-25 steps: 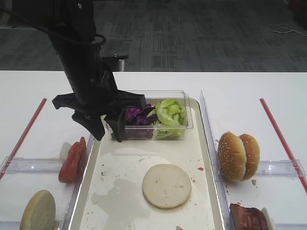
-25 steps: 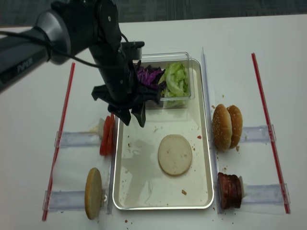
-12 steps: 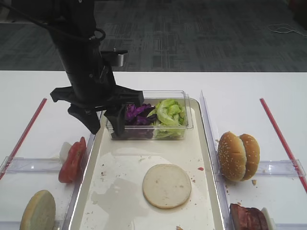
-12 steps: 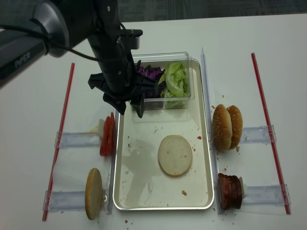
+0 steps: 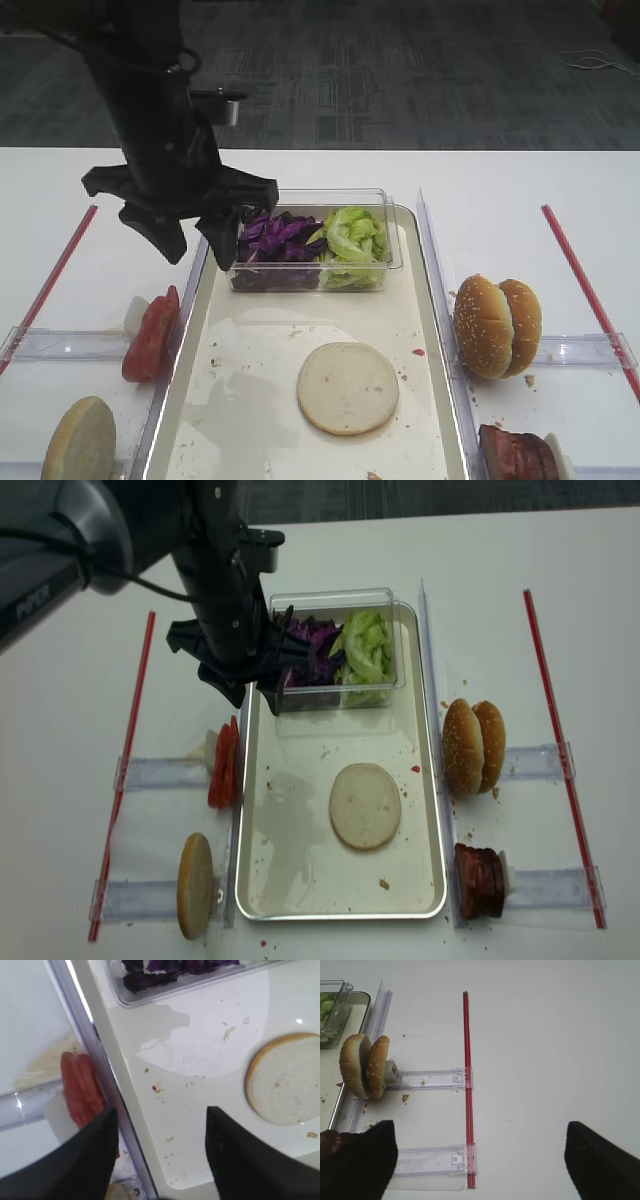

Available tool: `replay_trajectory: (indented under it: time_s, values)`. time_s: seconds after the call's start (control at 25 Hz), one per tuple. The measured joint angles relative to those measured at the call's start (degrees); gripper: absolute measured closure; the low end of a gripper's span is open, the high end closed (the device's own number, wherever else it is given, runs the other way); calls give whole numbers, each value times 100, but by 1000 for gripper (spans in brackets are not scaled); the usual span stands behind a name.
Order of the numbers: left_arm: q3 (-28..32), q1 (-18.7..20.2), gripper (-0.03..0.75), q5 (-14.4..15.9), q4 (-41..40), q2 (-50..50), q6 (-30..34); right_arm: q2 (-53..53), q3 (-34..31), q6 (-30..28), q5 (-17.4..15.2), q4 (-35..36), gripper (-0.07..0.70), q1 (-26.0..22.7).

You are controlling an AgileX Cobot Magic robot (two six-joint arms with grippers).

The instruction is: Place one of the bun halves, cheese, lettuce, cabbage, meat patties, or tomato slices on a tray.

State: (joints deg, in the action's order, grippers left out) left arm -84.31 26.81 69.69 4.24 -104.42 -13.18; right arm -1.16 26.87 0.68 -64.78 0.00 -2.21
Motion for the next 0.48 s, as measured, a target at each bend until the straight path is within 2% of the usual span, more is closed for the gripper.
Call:
replay_trajectory:
  time_s: [0.48]
  values:
    - [0, -1077, 321, 11, -75, 230, 138, 0, 0, -17, 0, 0, -67, 0]
